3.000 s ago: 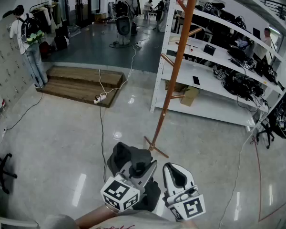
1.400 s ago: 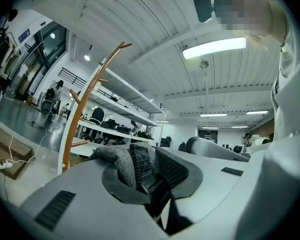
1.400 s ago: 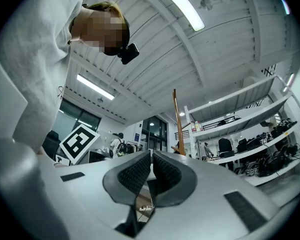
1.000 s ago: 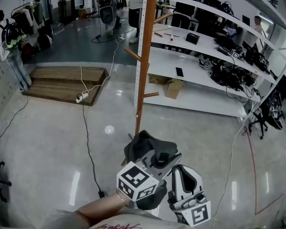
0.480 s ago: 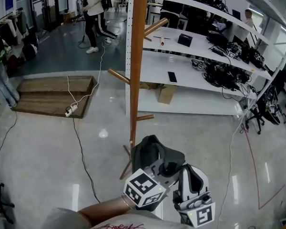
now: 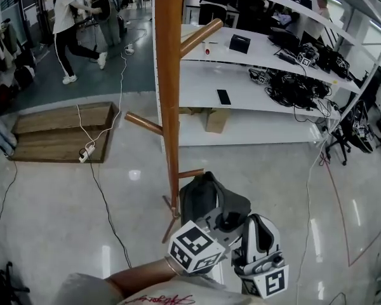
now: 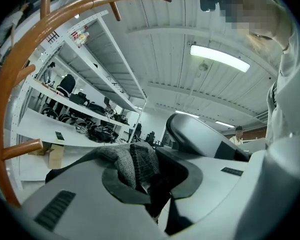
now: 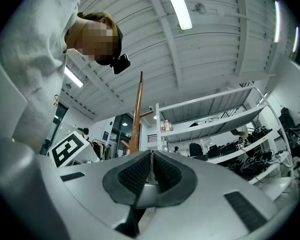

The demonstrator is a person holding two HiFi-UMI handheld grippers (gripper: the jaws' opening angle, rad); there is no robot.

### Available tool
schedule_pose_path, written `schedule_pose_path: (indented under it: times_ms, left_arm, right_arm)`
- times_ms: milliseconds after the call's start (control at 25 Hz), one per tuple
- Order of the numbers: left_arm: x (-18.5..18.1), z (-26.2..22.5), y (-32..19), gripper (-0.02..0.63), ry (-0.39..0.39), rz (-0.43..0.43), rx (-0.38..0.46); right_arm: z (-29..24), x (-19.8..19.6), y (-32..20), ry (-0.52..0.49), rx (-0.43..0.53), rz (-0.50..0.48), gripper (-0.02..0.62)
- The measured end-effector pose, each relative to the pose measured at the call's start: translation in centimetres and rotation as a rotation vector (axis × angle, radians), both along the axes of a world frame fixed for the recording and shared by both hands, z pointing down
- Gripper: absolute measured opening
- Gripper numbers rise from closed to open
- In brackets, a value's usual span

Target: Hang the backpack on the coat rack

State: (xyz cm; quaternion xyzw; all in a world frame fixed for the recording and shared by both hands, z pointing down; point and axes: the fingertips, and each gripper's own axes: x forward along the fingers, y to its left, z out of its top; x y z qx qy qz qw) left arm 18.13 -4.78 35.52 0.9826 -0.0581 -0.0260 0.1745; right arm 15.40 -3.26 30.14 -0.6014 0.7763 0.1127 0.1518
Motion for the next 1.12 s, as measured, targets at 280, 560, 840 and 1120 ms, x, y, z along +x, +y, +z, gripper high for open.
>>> schedule_pose_path:
  times_ms: [280, 560, 840, 1120]
  left_arm:
    - [1.1, 0.2, -4.2, 0.074, -0.042, -0.031, -0.003]
    - [0.9, -0.2, -8.6, 0.074, -0.029, -0.109, -0.036]
    - [-1.6, -2.4, -10.1, 0.074, 0.036, -0.159, -0.1]
    - [-5.0, -2.1, -10.0, 0.074, 0.091, -0.211, -0.154]
  right_arm:
    - [1.6, 0.9, -1.9, 0.002, -0.055, -0.021, 0.028]
    - [1.4, 0.8, -3.1, 0.003, -0.053, -0.068, 0.028]
    - [1.3, 1.3, -3.8, -0.001, -0.061, -0.089, 0.028]
    - [1.6, -0.8, -4.9, 0.013, -0.063, -0.157, 0.028]
